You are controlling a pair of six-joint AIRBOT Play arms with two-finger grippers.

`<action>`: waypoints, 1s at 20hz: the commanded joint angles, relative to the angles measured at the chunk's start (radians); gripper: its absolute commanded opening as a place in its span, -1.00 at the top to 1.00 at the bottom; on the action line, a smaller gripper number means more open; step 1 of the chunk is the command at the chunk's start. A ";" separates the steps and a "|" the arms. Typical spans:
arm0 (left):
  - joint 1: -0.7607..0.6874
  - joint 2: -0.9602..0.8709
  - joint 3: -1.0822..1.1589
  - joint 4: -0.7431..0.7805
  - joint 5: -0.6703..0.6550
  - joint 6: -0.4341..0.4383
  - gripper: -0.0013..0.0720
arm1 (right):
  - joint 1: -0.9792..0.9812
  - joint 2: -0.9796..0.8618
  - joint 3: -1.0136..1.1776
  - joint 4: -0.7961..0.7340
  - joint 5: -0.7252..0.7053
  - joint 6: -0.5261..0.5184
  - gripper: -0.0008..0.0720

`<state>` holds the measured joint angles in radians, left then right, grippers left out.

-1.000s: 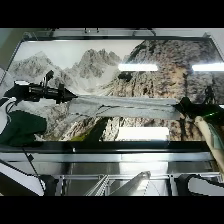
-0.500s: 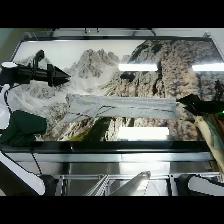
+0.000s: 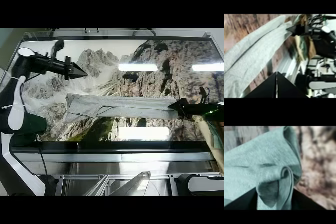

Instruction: Fold the shirts.

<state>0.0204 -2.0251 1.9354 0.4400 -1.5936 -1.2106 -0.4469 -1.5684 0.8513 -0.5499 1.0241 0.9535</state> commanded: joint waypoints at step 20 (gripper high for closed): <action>-0.498 0.002 -0.154 0.471 0.398 -0.201 0.93 | 0.051 0.213 0.107 0.089 0.210 0.046 0.94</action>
<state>-0.4873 -2.0281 1.7504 0.9707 -1.1587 -1.4319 -0.3969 -1.3987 0.9558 -0.4995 1.1961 0.9771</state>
